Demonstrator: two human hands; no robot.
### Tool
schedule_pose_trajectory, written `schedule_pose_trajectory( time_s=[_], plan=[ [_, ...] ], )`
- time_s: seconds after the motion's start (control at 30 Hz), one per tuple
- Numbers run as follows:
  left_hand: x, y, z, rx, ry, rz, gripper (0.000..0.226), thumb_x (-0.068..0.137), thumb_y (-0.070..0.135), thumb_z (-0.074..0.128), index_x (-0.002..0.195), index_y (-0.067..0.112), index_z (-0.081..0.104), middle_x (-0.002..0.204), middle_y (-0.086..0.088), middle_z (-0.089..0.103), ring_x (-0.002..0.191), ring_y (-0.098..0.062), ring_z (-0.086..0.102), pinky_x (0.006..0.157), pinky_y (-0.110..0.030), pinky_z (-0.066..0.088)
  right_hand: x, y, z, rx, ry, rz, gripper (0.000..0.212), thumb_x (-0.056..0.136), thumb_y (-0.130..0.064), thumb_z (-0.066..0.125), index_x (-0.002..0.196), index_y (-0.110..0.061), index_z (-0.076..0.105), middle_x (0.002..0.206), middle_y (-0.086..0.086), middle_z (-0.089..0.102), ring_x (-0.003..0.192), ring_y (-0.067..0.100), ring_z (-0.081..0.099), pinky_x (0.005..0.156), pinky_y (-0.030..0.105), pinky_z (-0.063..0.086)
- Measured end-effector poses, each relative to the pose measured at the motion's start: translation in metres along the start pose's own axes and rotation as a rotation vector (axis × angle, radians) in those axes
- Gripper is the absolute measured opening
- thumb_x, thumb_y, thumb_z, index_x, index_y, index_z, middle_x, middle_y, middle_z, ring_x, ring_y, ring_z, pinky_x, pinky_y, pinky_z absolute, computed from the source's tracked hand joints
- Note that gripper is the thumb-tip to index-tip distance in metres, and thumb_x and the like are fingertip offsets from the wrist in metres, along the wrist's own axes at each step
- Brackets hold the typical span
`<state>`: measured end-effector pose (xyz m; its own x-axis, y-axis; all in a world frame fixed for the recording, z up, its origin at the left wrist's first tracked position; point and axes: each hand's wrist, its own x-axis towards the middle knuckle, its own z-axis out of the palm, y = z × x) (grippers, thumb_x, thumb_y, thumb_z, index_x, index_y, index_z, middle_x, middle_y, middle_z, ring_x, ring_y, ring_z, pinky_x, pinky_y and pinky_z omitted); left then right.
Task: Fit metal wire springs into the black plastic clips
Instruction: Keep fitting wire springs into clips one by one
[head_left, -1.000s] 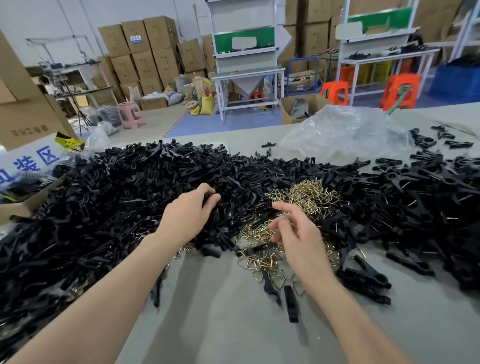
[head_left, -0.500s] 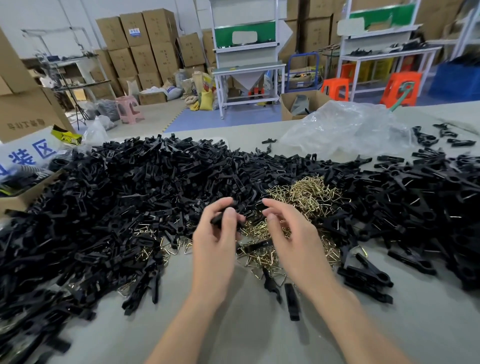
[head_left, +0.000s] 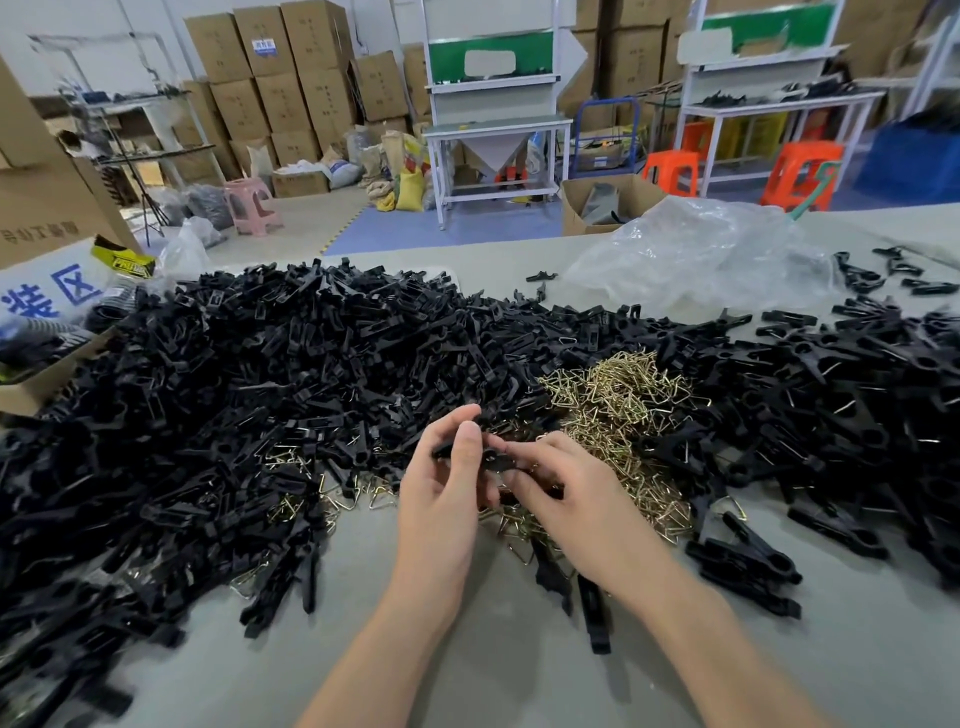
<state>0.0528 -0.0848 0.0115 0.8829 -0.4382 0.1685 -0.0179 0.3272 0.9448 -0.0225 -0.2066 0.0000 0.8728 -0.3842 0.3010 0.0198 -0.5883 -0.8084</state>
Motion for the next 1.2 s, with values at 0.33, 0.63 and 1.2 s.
schedule_pose_trajectory(
  time_s=[0.33,0.63,1.2],
  plan=[
    [0.008,0.006,-0.027,0.565,0.256,0.231,0.019,0.094,0.05,0.056,0.111,0.048,0.066,0.127,0.013,0.047,0.086,0.004,0.058,0.076,-0.008,0.045,0.0,-0.002,-0.009,0.176,0.084,0.081,0.026,0.098,-0.026,0.064,0.113,-0.048,0.067,0.1,-0.028,0.053,0.082,-0.006,0.056,0.075,0.01,0.043],
    [0.008,0.009,-0.037,0.779,0.293,0.256,0.036,0.095,0.055,0.053,0.126,0.041,0.065,0.098,0.02,0.066,0.074,-0.004,0.059,0.075,-0.019,0.047,0.002,-0.001,-0.012,0.299,0.145,0.155,0.027,0.094,-0.022,0.071,0.111,-0.042,0.067,0.101,-0.032,0.064,0.084,-0.008,0.063,0.072,0.005,0.044],
    [-0.005,0.007,-0.006,0.469,-0.004,0.179,0.017,0.099,0.019,0.06,0.101,0.035,0.066,0.095,0.018,0.072,0.088,-0.003,0.067,0.075,-0.011,0.048,0.003,0.0,-0.011,0.47,-0.005,0.121,0.028,0.097,-0.009,0.066,0.118,-0.027,0.063,0.104,-0.01,0.073,0.091,0.014,0.074,0.085,0.023,0.057]
  ],
)
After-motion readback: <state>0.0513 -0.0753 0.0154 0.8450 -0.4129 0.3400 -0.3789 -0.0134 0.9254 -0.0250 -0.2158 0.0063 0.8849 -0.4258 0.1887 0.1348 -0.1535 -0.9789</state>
